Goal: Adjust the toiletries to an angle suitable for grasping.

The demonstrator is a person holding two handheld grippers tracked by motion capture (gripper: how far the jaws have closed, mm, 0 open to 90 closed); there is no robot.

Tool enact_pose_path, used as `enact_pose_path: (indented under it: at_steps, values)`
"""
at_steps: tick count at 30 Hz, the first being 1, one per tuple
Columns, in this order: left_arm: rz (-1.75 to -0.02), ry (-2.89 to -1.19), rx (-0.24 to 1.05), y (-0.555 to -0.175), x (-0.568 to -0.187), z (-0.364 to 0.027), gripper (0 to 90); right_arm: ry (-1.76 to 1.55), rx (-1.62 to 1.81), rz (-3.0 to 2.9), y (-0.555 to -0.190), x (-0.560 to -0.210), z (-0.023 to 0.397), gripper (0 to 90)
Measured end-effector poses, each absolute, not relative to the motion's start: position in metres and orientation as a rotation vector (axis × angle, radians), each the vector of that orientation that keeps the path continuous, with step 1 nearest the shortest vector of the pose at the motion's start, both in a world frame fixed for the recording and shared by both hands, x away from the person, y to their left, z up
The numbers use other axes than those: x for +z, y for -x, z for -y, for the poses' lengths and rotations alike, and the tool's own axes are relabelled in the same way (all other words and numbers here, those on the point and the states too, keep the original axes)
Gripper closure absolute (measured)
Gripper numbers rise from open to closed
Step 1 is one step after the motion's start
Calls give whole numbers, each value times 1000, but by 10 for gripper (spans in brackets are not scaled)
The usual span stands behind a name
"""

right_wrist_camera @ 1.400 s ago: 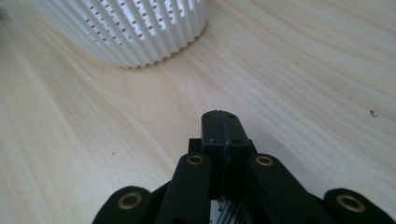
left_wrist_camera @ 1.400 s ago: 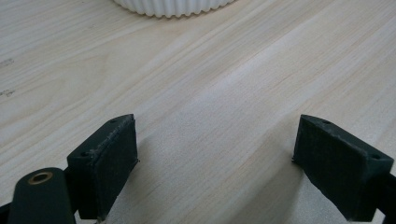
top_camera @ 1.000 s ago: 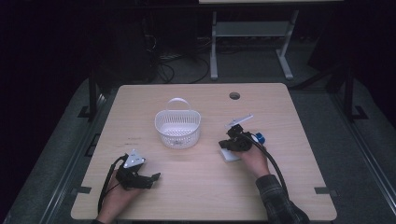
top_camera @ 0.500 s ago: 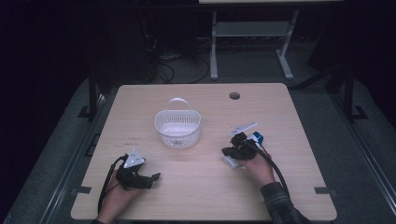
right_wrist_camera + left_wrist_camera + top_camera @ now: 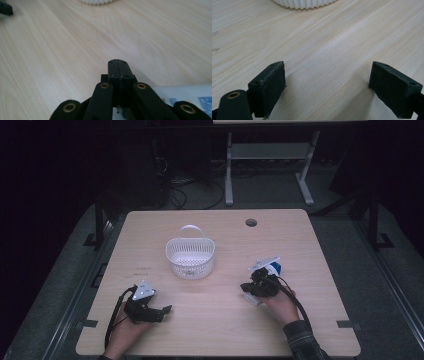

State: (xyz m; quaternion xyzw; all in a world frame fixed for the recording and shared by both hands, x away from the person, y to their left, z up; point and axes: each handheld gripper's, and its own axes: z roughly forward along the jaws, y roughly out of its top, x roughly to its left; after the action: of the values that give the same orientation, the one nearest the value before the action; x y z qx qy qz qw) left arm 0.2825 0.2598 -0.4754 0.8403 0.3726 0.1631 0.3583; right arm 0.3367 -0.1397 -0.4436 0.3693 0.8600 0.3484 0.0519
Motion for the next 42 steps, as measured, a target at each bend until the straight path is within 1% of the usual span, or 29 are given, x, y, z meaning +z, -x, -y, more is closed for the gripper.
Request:
enact_pose_path:
  at_steps: [7, 11, 17, 23, 31, 42]
  values:
    - [-960, -2168, 420, -282, -475, -260, 127, -1152, 1122, -2485, -336, -428, 163, 896]
    - [-960, -2169, 419, -282, -475, -260, 127, -1215, 1114, -2401, -338, -424, 187, 896]
    - [-957, -2170, 422, -282, -475, -260, 127, -1314, 1088, -2290, -343, -424, 221, 896]
    - [-957, -2172, 420, -282, -475, -260, 127, -1394, 1046, -2218, -350, -432, 245, 896]
    - [-956, -2179, 419, -282, -475, -260, 127, -1493, 1013, -2160, -363, -450, 262, 896]
    - [-960, -2174, 419, -282, -475, -260, 127, -1533, 1001, -2161, -377, -463, 258, 896]
